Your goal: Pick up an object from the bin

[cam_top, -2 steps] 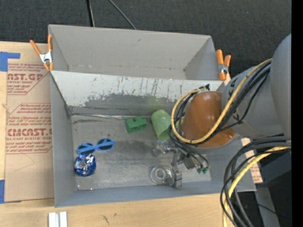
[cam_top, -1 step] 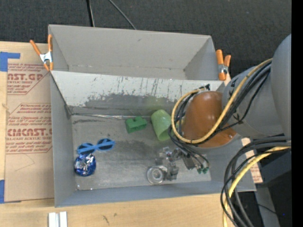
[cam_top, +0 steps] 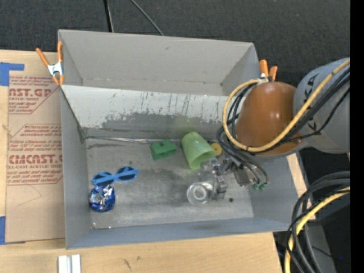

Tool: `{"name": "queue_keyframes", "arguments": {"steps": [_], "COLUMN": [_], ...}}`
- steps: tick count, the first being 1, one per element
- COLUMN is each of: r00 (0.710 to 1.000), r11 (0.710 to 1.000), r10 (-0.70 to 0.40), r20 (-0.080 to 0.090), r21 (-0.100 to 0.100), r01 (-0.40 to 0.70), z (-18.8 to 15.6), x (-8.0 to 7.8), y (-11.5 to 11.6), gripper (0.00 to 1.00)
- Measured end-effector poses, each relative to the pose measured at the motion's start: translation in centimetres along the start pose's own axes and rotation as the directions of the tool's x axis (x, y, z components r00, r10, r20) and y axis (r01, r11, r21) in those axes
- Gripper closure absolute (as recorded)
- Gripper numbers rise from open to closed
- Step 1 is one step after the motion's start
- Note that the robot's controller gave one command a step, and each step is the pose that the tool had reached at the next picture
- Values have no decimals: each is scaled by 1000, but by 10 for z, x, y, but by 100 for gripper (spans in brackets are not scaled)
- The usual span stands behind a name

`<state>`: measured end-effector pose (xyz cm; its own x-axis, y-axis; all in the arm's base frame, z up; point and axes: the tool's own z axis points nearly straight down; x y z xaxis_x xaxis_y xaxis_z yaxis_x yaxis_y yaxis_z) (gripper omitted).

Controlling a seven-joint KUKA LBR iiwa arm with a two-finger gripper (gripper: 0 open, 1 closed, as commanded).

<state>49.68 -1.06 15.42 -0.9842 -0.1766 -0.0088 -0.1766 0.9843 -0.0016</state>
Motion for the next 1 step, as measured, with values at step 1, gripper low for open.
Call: {"name": "queue_keyframes", "arguments": {"steps": [1], "r00": [999], "r11": [999], "r10": [-36], "r20": [4], "r21": [1], "r01": [36], "z": [-209], "x": [-2], "y": [17], "gripper": [100]}}
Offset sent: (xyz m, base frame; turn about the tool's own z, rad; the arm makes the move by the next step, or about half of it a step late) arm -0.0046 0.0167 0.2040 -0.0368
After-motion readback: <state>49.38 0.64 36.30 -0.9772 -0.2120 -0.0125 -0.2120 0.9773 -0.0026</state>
